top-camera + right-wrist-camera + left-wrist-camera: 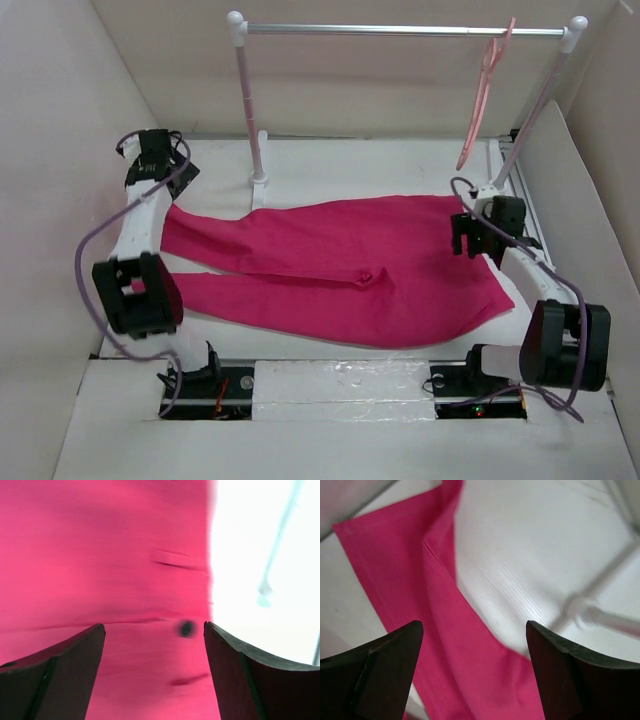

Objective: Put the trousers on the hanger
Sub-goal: Fold the trousers

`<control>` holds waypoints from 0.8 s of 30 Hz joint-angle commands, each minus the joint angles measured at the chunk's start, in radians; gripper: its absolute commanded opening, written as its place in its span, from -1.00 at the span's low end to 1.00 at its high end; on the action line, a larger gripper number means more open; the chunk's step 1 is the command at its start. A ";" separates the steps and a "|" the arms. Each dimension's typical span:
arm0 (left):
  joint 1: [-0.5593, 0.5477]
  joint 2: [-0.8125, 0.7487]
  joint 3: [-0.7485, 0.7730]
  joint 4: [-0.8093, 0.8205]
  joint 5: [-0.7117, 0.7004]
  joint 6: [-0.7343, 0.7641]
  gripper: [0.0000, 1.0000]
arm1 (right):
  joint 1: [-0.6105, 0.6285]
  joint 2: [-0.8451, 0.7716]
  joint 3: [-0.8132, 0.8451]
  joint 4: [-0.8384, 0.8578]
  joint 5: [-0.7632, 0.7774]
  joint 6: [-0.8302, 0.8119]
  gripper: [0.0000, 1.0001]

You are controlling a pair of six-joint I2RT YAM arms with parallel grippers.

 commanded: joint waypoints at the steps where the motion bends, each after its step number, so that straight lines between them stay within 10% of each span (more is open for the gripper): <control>1: -0.095 -0.234 -0.160 0.132 0.066 0.027 0.59 | -0.163 0.063 -0.012 0.156 -0.079 0.063 0.72; 13: -0.284 -0.632 -0.641 0.234 0.203 0.006 0.54 | -0.293 0.489 0.106 0.306 -0.508 0.115 0.76; 15: -0.284 -0.655 -0.644 0.220 0.157 0.030 0.54 | -0.293 0.498 0.075 0.380 -0.555 0.166 0.57; 18: -0.284 -0.662 -0.632 0.198 0.131 0.053 0.54 | -0.302 0.469 0.009 0.478 -0.593 0.235 -0.84; 24: -0.284 -0.640 -0.626 0.220 0.144 0.050 0.54 | -0.422 0.286 0.017 0.463 -0.524 0.312 -1.00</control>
